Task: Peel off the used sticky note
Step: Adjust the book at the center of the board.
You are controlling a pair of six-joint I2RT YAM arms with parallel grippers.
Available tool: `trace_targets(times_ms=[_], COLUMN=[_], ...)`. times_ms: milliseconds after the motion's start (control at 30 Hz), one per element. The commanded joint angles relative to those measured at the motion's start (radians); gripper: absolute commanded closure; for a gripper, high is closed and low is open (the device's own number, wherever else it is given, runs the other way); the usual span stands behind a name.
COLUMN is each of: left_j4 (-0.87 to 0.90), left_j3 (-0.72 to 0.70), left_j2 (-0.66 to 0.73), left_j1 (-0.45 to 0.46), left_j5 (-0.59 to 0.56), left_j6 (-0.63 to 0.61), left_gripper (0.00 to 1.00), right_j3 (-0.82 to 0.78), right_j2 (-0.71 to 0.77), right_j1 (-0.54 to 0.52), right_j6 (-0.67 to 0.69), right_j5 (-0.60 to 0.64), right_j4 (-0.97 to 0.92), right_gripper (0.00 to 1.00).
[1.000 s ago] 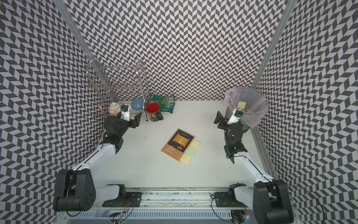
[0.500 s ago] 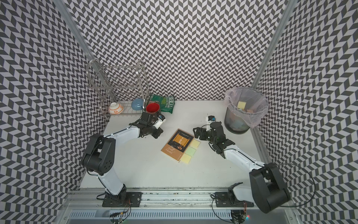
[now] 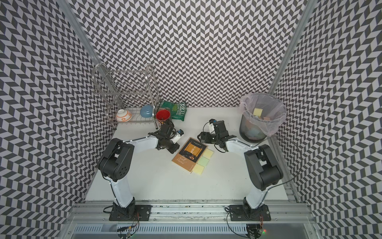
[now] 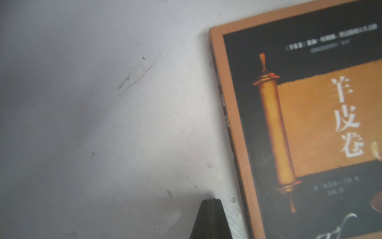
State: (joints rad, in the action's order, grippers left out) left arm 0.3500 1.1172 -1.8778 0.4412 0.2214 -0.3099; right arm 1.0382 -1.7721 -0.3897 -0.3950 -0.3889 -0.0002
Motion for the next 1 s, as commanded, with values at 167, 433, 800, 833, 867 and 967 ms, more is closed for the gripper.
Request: trace_targets(times_ms=[167,433,800,833,867,967], left_j4=[0.121,0.170,0.143,0.137,0.125,0.116], left_j3=[-0.144,-0.230,-0.329,-0.337,-0.343,-0.348], left_j2=[0.074,0.146,0.288,0.305,0.322,0.377], left_j1=[0.023,0.055,0.070,0.070,0.070,0.070], left_j5=[0.081,0.178,0.202,0.188,0.174,0.145], left_j6=[-0.073,-0.158,-0.165,-0.160,-0.151,-0.133], left_gripper=[0.94,0.93,0.90,0.90,0.90,0.87], right_j3=[0.150,0.201,0.113,0.113,0.117,0.112], right_j2=[-0.218,-0.288,-0.193,-0.174,-0.151,-0.048], right_j1=[-0.015,-0.107,-0.164,-0.163,-0.162,-0.148], right_j6=[0.045,0.130,0.119,0.115,0.111,0.083], right_j5=[-0.126,-0.143,-0.157,-0.139,-0.123,-0.095], right_j4=[-0.027,-0.106,-0.102,-0.107,-0.113,-0.118], right_gripper=[0.18,0.19,0.19,0.19,0.19,0.18])
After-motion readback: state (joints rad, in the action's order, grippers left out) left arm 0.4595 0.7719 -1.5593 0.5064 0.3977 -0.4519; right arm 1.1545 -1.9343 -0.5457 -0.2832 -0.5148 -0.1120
